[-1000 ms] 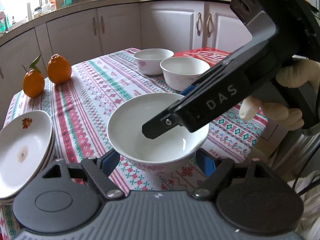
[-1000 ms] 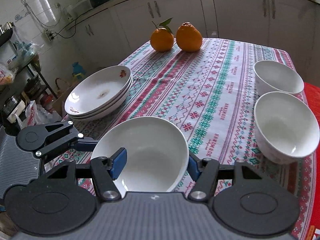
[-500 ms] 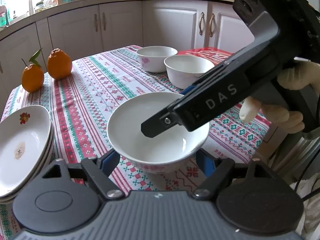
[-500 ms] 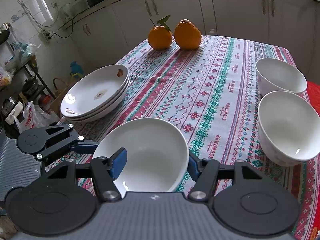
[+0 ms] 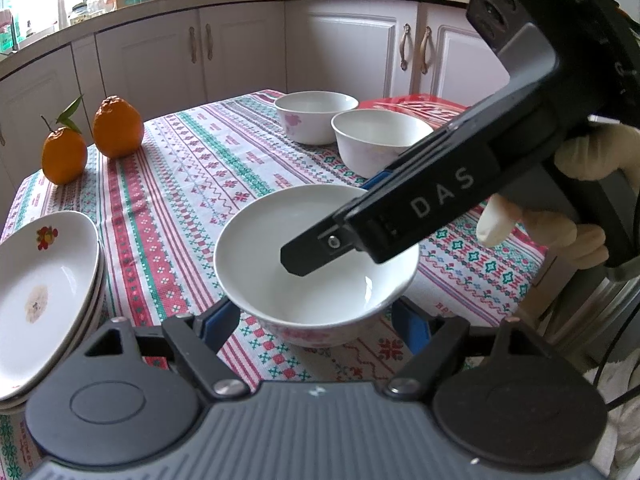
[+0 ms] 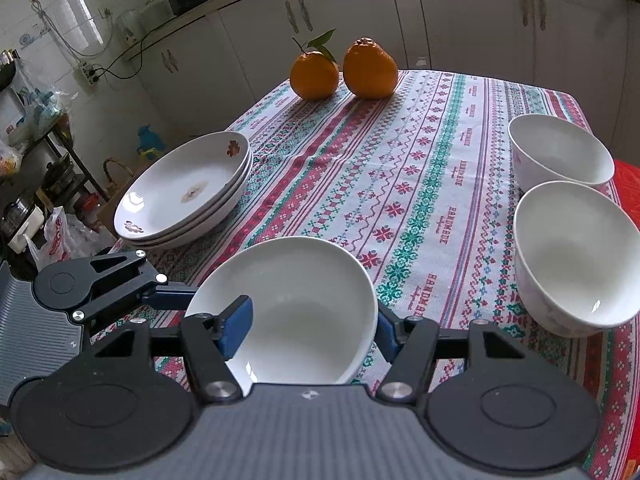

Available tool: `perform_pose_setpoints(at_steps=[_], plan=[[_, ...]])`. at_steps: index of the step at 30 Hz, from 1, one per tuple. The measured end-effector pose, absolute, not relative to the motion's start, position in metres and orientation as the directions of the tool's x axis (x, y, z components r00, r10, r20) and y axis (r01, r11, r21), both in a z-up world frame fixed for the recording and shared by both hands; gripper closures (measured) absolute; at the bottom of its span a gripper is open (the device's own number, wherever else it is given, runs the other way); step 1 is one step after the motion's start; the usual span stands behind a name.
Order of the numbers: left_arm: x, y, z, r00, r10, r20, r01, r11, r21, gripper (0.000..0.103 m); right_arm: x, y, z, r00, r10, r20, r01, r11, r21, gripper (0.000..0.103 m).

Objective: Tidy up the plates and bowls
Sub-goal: 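Lift the white bowl with the right tool and carry it toward another bowl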

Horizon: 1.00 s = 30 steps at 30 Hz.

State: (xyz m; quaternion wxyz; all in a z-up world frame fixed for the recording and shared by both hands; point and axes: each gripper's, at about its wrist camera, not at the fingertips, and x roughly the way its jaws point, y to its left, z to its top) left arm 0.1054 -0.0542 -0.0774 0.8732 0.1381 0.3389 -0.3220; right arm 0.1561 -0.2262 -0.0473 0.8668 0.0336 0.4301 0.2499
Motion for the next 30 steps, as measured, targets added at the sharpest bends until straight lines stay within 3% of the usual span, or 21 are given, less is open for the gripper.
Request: perform_pose_setpoints(at_steps=[1,5,6,18,30], plan=[[0.105,-0.054,-0.078,0.561,-0.468,-0.682,0.658,0.753,0.024,0.020,0.156,-0.226,-0.047,0.506,0.461,-0.729,-0.406,0.873,0.271,0.032],[0.105,-0.055,-0.080,0.553,-0.468,-0.689,0.663,0.748,0.024,0.013,0.154,-0.225,-0.043,0.537,0.449,-0.714,-0.402,0.880,0.251,0.008],[0.104,-0.055,-0.079,0.551,-0.472,-0.689,0.665,0.746,0.021,0.013,0.153,-0.226,-0.042,0.544,0.447,-0.710,-0.403,0.882,0.246,0.006],[0.086,-0.042,-0.053,0.555,-0.449,-0.700,0.680,0.729,0.072,0.008,0.133,-0.238,-0.022,0.598,0.420,-0.683,-0.416,0.891,0.183,0.000],[0.101,-0.094,-0.016,0.606,-0.526,-0.597,0.714,0.691,0.115,0.004,0.125,-0.299,0.004,0.717,0.307,-0.626,-0.298,0.947,0.122,0.000]])
